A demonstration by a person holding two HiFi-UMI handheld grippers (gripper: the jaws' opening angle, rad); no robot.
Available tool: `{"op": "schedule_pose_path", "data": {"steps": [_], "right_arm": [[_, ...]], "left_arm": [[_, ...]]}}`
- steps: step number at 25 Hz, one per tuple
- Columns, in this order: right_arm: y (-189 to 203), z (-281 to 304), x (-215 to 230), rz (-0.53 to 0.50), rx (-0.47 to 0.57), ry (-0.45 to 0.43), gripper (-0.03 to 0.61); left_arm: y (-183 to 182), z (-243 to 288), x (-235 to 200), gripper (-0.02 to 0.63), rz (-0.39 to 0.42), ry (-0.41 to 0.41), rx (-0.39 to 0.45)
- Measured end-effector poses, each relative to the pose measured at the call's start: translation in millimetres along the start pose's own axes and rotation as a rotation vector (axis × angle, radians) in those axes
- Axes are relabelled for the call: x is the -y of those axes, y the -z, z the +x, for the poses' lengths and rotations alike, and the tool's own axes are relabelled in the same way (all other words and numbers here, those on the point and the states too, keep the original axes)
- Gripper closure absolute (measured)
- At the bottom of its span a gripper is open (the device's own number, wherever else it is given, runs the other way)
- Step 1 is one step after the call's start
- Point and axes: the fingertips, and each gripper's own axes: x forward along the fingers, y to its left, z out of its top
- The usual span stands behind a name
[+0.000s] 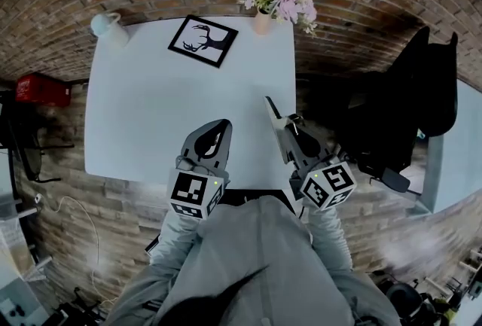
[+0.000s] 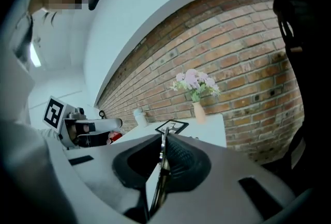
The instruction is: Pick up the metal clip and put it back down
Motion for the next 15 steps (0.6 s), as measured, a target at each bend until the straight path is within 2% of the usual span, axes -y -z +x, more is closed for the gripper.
{"op": "schedule_pose_path", "data": {"steps": [8, 15], "right_arm": [[66.4, 29.4, 8.4, 0.181, -0.073, -0.019, 0.543], [110.4, 50.6, 16.8, 0.214, -0.14, -0.013, 0.543]], "left_arm": [[24.3, 14.4, 0.7, 0.584, -0.017, 0.026, -0.046], [41.8, 20.7, 1.0, 0.584, -0.033, 0.042, -0.074]]}}
